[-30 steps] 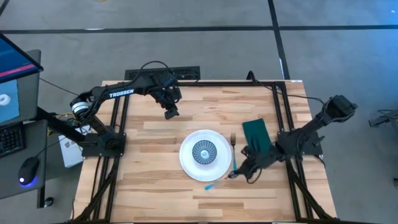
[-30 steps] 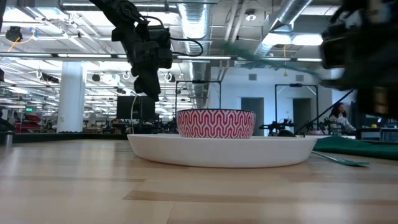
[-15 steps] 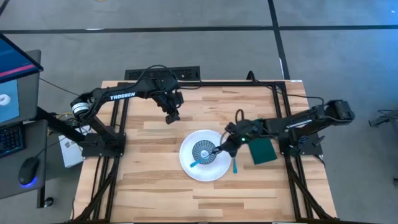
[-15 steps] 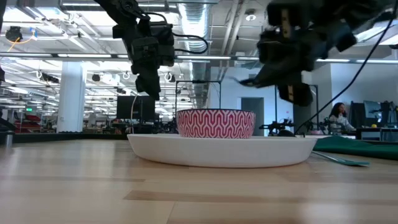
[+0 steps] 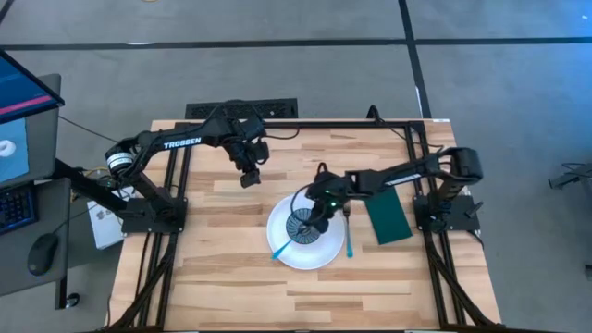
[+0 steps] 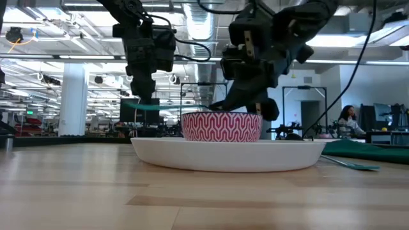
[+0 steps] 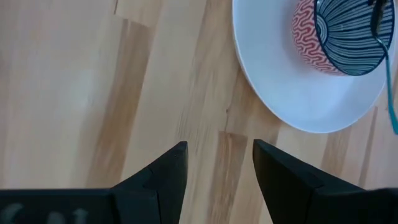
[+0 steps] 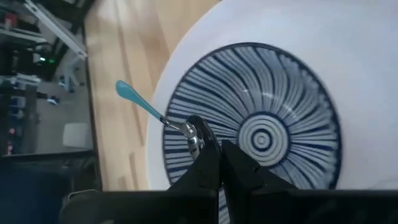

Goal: Set table place
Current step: Put the blue spoon into the blue bowl

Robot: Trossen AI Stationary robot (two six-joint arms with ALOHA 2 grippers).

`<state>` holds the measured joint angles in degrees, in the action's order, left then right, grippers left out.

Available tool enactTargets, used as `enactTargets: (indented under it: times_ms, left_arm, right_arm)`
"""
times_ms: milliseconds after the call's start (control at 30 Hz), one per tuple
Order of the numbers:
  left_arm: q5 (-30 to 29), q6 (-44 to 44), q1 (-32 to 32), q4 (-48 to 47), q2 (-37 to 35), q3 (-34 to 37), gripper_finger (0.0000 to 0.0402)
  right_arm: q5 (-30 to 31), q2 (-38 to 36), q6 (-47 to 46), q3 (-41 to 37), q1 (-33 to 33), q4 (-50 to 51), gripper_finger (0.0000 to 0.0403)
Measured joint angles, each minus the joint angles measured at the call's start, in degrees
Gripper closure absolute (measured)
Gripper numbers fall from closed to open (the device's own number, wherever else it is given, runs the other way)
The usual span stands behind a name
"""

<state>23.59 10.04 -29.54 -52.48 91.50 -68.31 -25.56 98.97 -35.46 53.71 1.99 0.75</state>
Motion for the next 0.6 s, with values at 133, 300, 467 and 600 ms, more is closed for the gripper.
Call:
enactTargets:
  times_ms: [133, 300, 467, 600]
  left_arm:
    - [-0.02, 0.78, 0.0, -1.47, 0.0, -0.02, 0.0231]
    - [-0.06, 1.33, 0.0, -2.24, 0.0, -0.02, 0.0231]
    - [-0.28, 1.33, 0.0, -2.82, 0.0, -0.02, 0.0231]
    - [-0.28, 1.33, 0.0, -3.64, 0.0, -0.02, 0.0231]
  right_arm:
    - [-0.95, 1.71, 1.36, 1.96, 1.22, 4.3, 0.0378]
    - [-2.32, 2.49, 0.99, 2.21, 2.09, 5.07, 0.0378]
    - [-1.97, 2.42, 0.15, 2.11, 2.87, 5.67, 0.0351]
    - [-1.79, 1.84, 0.15, 2.05, 3.85, 6.0, 0.0341]
